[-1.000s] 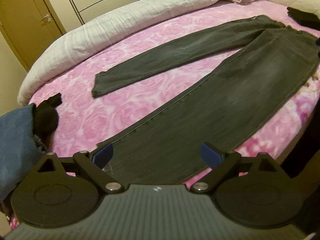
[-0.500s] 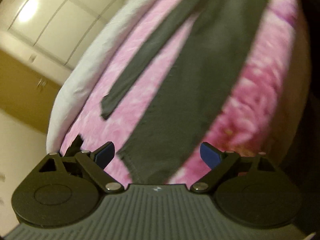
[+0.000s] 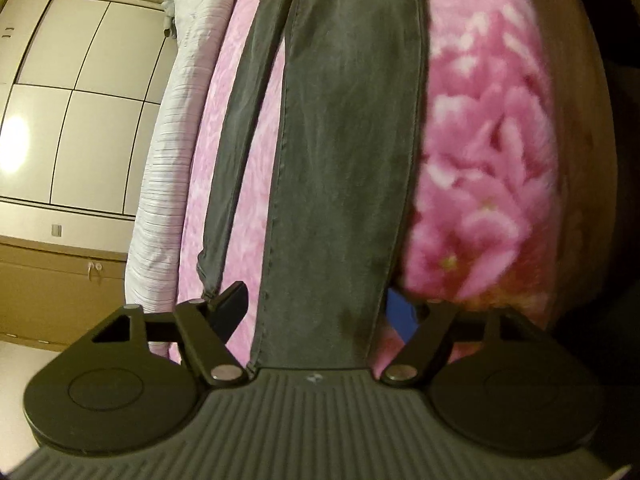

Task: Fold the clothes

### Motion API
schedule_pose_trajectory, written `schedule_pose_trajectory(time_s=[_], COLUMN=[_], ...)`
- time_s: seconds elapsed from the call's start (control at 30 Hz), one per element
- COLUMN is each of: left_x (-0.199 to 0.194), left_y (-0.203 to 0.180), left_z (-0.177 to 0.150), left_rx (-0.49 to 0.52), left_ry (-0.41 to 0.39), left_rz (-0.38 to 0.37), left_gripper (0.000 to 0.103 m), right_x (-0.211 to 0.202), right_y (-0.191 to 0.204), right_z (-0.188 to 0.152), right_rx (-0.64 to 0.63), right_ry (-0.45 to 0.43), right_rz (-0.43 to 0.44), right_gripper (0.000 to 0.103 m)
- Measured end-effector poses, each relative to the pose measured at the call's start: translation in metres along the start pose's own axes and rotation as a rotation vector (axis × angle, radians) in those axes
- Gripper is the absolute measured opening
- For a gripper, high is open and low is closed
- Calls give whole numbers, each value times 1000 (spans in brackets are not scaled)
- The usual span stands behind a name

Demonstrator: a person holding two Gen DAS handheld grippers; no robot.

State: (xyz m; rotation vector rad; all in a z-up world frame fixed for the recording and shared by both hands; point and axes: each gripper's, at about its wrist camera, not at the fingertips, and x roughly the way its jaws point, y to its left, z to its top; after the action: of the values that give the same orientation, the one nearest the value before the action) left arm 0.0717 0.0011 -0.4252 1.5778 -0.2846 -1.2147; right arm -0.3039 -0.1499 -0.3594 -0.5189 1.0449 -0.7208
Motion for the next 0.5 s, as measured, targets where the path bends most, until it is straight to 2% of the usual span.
schedule_pose_trajectory(time_s=[0.23,0.33,0.37,0.4,0.5], left_x=[6,9,11,13,21], left_y=[7,14,14,15,14], left_z=[0,0,0,0,0], left_rx=[-45,-79,-81,-83,-90], left_ry=[17,34,45,55,91], left_rz=[-34,-34,-24,-14,-15], left_gripper=[56,43,36,33,33], right_x=[30,47,53,60,79], right_y=[8,-3,-9,-14,-25], right_z=[-63,-93,-103,-111,-133], right_rx=[-215,-265,-271,-280,-331], right_ry=[90,134,148,160,176], right_rz=[-192,-262,-271,-273,-256], right_gripper=[55,55,55,55,55])
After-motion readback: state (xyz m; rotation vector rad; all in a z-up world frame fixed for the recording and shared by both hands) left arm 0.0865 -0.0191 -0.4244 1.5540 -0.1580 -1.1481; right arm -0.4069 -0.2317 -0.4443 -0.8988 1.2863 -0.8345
